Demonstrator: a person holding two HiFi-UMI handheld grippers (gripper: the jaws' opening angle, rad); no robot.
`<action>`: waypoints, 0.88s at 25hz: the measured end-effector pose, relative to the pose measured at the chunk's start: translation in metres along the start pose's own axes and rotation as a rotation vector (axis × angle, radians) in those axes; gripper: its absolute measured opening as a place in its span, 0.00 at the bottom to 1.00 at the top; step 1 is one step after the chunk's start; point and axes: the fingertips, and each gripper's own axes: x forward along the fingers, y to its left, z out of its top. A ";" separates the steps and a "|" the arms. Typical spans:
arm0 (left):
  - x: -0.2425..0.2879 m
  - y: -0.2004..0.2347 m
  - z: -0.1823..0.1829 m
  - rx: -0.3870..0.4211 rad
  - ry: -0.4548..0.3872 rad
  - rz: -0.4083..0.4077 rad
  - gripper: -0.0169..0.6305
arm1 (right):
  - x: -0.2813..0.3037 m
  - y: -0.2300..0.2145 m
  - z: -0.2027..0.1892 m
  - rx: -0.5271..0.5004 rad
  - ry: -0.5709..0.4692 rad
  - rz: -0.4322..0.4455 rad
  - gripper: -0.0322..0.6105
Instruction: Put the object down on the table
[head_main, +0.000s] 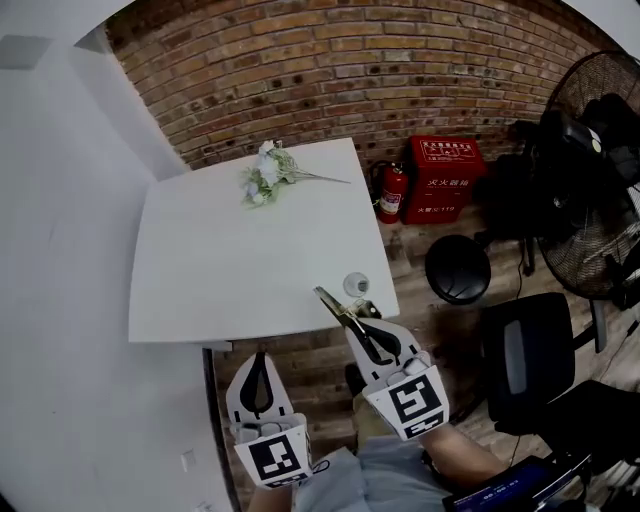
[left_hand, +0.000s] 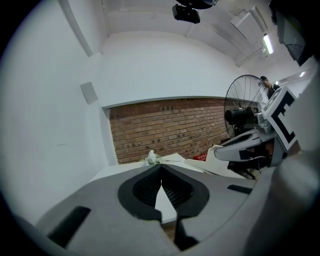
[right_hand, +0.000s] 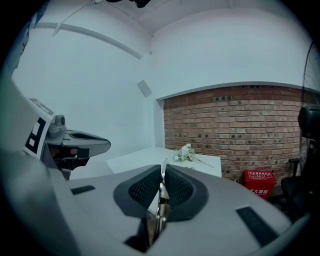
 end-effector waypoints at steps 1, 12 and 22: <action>0.011 0.002 0.002 -0.001 0.004 -0.002 0.04 | 0.010 -0.006 0.003 -0.002 0.002 0.002 0.10; 0.111 0.022 0.028 -0.011 -0.006 0.010 0.04 | 0.103 -0.062 0.040 -0.018 -0.017 0.027 0.10; 0.150 0.061 0.058 -0.029 -0.055 0.053 0.04 | 0.148 -0.070 0.088 -0.077 -0.061 0.040 0.10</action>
